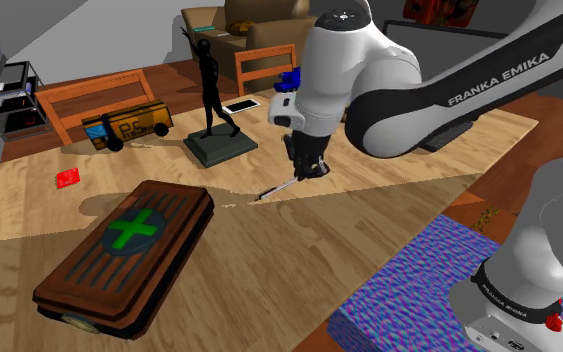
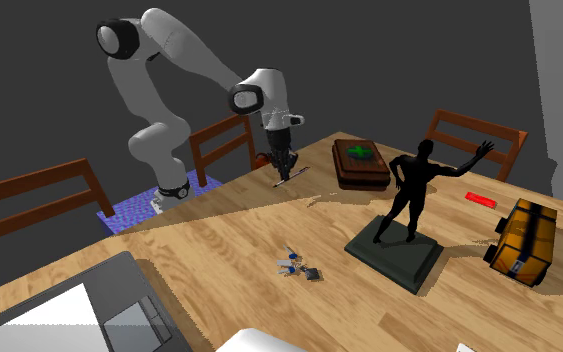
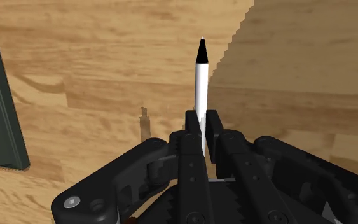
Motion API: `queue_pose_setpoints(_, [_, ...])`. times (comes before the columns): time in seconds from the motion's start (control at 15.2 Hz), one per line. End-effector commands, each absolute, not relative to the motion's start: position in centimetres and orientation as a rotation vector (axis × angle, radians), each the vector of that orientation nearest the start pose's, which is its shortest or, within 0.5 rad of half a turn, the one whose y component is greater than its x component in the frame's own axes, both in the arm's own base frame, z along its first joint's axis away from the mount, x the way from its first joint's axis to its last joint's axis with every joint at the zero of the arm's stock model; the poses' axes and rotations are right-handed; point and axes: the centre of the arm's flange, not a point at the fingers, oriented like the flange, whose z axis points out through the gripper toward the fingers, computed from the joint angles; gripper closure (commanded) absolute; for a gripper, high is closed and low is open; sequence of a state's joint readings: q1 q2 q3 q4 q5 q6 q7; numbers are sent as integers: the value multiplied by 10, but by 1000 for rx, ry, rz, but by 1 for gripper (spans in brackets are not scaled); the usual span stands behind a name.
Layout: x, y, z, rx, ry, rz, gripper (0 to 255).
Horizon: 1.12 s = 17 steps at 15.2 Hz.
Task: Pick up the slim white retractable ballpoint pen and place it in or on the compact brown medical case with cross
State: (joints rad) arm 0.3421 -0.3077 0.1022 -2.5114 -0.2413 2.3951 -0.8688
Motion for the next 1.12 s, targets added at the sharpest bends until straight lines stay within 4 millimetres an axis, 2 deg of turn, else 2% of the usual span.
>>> queue_pose_setpoints(0.0, [405, 191, 421, -2502, -2270, -232, 255])
queue_pose_setpoints(1.06, [405, 191, 506, -2502, -2270, -232, 255])
